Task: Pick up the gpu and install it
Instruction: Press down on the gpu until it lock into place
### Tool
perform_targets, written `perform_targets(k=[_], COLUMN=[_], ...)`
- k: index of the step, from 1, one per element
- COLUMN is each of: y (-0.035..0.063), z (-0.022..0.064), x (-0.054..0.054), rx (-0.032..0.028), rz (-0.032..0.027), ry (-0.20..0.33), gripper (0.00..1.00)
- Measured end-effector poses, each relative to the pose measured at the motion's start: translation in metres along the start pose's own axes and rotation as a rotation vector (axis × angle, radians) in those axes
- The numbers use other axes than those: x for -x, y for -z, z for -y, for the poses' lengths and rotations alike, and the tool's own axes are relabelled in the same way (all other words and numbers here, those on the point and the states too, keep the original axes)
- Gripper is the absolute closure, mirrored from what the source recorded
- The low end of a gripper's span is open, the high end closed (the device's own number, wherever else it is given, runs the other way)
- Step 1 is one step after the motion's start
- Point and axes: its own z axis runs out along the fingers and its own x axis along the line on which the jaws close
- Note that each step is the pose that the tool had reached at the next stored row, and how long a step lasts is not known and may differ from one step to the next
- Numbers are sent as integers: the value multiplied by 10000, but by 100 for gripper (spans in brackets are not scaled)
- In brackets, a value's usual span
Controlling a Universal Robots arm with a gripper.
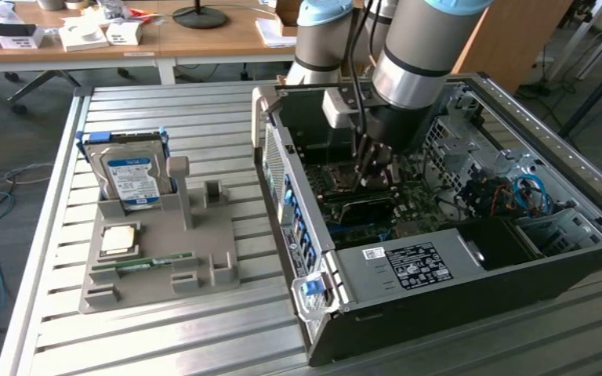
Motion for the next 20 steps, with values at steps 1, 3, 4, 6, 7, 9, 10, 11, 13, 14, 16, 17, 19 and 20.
perform_targets(k=[1, 3, 4, 6, 7, 9, 10, 11, 13, 14, 16, 17, 19, 20], y=[21, 30, 30, 31, 31, 31, 32, 33, 32, 32, 32, 33, 32, 32], z=[-1, -1, -1, -1, -1, -1, 3, 15, 42, 50, 50, 51, 51, 52], x=[2, 3, 3, 3, 3, 3, 3, 3, 3, 3, 3, 3, 3, 3], rx=[0, -1, -1, 0, 0, 0, 1, 1, 1, 1, 0, 1, 1, 1], rz=[0, 3, 2, 1, 1, 1, 0, -2, -1, 0, 1, -1, 0, 0], ry=[-1, -1, -1, 0, 0, 0, 0, -1, -1, 0, 0, -1, -1, -1], gripper=[89, 89, 89, 89, 89, 89, 89, 89, 89, 89, 89, 89, 89, 89])
